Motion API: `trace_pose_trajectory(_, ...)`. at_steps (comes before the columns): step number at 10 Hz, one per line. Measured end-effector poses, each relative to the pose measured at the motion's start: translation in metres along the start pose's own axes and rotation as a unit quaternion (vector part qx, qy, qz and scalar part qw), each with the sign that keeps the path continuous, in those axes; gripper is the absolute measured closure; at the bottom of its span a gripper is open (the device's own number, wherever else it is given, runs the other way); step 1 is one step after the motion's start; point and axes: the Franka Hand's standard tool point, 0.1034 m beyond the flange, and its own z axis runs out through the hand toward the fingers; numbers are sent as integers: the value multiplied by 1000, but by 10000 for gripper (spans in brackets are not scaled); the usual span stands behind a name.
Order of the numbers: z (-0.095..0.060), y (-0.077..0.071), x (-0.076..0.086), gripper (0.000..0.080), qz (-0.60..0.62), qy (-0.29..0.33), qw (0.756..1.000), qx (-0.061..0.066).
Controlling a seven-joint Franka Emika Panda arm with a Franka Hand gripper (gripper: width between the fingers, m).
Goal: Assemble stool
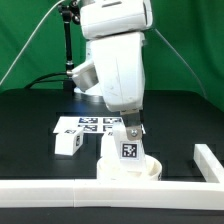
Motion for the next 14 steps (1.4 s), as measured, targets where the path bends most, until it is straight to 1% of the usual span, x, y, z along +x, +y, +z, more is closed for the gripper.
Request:
trace_pose_trajectory(2, 1, 0, 4, 150, 8, 0, 1000, 1)
trace_pose_trajectory(4, -2, 1, 8, 150, 9, 1, 1000, -2)
trace_pose_trajectory(5, -5, 3, 8, 150, 9, 1, 1000, -3)
trace_pose_trajectory(8, -2, 1, 7, 150, 10, 1, 1000, -1)
trace_pose_trajectory(9, -1, 0, 6, 150, 39, 2, 999, -3)
trace_pose_trajectory(10, 1, -5, 2, 150, 86, 0, 996, -5)
trace_pose_trajectory(11, 3, -11, 2, 150, 119, -2, 993, -7)
trace_pose_trajectory(13, 8, -14, -1, 150, 138, -3, 990, -3)
trace_pose_trajectory(14, 8, -13, -3, 150, 138, -3, 990, -4)
